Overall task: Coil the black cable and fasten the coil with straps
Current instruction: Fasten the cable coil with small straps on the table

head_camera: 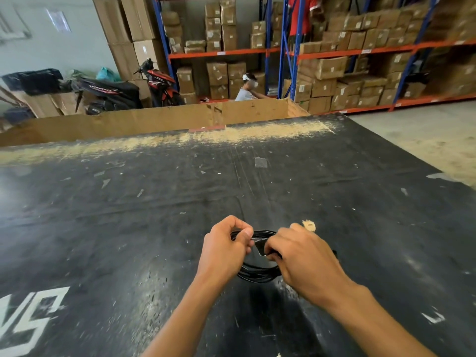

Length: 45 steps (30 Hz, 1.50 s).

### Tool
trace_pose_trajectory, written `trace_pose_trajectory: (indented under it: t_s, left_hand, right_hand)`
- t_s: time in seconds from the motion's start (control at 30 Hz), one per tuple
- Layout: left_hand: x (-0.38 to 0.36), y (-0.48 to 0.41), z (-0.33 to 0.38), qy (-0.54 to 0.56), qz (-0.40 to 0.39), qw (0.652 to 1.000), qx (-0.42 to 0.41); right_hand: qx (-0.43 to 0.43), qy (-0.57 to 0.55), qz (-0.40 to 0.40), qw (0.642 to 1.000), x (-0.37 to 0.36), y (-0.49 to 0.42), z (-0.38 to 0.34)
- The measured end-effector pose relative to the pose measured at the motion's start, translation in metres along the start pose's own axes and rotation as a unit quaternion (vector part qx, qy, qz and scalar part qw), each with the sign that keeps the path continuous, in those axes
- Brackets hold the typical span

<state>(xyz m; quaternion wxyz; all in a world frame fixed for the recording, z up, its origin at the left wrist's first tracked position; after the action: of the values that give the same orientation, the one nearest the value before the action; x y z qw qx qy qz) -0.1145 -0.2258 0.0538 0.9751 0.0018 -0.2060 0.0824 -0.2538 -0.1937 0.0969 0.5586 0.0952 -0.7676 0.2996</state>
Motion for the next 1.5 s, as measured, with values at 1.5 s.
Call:
trace_pose_trajectory:
  t_s: [1.5]
  left_hand:
    - [-0.004, 0.020, 0.027, -0.014, -0.072, 0.995, -0.074]
  right_hand:
    - [-0.165, -0.362, 0.121, 0.910, -0.001, 0.003, 0.052]
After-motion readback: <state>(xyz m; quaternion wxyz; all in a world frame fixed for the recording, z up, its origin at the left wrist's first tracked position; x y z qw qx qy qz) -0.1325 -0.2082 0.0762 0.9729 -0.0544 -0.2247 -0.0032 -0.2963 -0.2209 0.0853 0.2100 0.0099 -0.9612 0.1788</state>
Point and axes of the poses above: each hand's wrist, its own y-axis away from the middle knuckle, its own x-axis out of the back of the hand, z = x × y, the point moved 8 cm from there along -y, towards the middle knuckle, and after that the axes turned 2 degrees about -y, right-handed, at the moved point
